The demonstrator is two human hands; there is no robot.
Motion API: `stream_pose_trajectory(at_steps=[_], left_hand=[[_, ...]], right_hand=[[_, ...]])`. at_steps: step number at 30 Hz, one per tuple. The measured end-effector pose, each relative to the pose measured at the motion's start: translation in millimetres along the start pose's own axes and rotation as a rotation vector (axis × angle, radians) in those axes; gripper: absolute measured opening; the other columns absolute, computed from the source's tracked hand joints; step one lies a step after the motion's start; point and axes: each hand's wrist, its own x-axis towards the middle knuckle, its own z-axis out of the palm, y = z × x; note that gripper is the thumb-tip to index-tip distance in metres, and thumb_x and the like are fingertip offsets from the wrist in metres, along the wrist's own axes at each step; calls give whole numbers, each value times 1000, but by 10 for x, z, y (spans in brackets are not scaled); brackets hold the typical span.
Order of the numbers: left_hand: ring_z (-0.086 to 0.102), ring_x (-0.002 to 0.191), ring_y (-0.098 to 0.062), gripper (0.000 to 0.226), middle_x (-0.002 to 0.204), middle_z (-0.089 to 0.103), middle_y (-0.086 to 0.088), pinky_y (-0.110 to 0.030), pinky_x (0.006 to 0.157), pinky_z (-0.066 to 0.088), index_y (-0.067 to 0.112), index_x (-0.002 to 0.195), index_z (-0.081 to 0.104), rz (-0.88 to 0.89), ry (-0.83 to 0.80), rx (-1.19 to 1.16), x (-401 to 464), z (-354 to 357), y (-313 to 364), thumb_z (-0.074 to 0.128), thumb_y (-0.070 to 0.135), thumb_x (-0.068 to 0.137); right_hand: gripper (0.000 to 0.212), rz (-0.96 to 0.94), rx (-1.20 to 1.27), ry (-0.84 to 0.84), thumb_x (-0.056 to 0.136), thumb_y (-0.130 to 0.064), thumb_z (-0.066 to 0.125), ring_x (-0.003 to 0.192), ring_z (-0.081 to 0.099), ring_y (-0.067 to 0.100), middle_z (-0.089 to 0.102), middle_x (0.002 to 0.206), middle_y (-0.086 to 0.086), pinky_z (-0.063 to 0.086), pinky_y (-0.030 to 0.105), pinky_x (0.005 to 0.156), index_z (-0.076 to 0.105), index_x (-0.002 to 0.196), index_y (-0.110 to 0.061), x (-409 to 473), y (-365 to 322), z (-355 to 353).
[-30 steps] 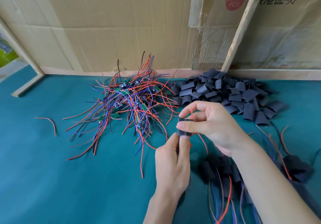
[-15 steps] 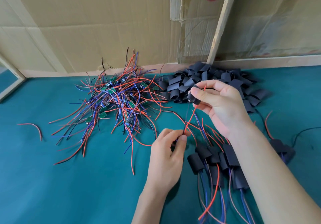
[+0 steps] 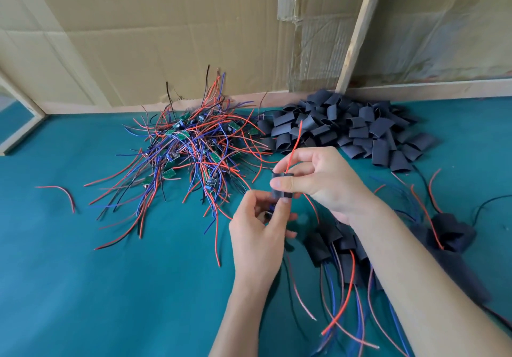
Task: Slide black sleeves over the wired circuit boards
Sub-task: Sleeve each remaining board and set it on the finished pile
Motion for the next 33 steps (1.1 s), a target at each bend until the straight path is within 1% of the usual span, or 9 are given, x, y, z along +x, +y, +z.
stream_pose_trajectory(at_steps=[3, 6, 11, 17, 20, 22, 27, 30, 33], left_hand=[[77, 80, -22, 12, 94, 75, -9, -28, 54, 57, 13, 106, 61, -64, -21, -88, 1, 0, 8, 62, 5, 97], [77, 78, -23, 12, 90, 77, -7, -27, 56, 58, 11, 105, 62, -78, -32, -99, 6, 2, 0, 56, 2, 99], [77, 74, -22, 8, 82, 77, -8, -25, 58, 58, 7, 92, 64, -24, -10, -102, 13, -16, -32, 63, 2, 98], [77, 76, -23, 14, 79, 77, -7, -25, 62, 58, 13, 86, 64, 37, 74, -126, 20, -35, -80, 66, 3, 97], [77, 76, -22, 15, 79, 76, -7, -24, 62, 57, 14, 86, 64, 63, 104, -114, 19, -20, -78, 66, 4, 97], [77, 75, -22, 16, 79, 75, -8, -24, 61, 57, 15, 85, 64, 77, 114, -111, 19, -24, -70, 66, 5, 96], [76, 71, -21, 13, 76, 75, -9, -24, 60, 56, 12, 86, 64, 57, 150, -93, 17, -24, -54, 66, 5, 96], [75, 67, -21, 11, 75, 75, -8, -22, 58, 55, 10, 86, 64, 21, 163, -87, 17, -24, -37, 66, 5, 96], [74, 62, -21, 14, 72, 74, -7, -23, 54, 54, 10, 83, 62, 11, 175, -65, 8, -31, -24, 69, 8, 95]], right_hand=[[14, -38, 43, 126, 78, -2, 85, 68, 66, 21, 77, 75, 15, 51, 22, 57, 74, 85, -6, 12, 4, -19], [14, -59, 126, 213, 78, -2, 85, 68, 69, 15, 77, 75, 10, 51, 20, 56, 74, 83, -11, 25, -4, -98], [17, -10, 93, 177, 79, -8, 86, 65, 69, 15, 77, 74, 10, 53, 23, 56, 72, 88, -3, 38, 42, -39], [37, 19, 89, 202, 79, -18, 89, 59, 68, 19, 75, 69, 11, 54, 24, 52, 65, 91, 8, 39, 54, 93], [45, 52, 92, 219, 77, -24, 90, 55, 67, 20, 74, 71, 15, 54, 27, 50, 61, 89, 9, 26, 51, 100], [49, 85, 99, 195, 78, -28, 90, 57, 67, 23, 74, 73, 19, 55, 28, 51, 59, 89, 9, 20, 51, 123], [37, 92, 132, 151, 81, -26, 87, 60, 70, 25, 76, 76, 19, 55, 26, 50, 60, 86, -2, 11, 20, 97], [31, 99, 102, 50, 85, -25, 84, 63, 72, 26, 77, 82, 21, 57, 28, 53, 59, 83, -7, 3, 30, 83], [32, 119, 51, -28, 85, -28, 84, 63, 70, 24, 77, 85, 22, 57, 28, 57, 61, 90, -6, 1, 34, 93]])
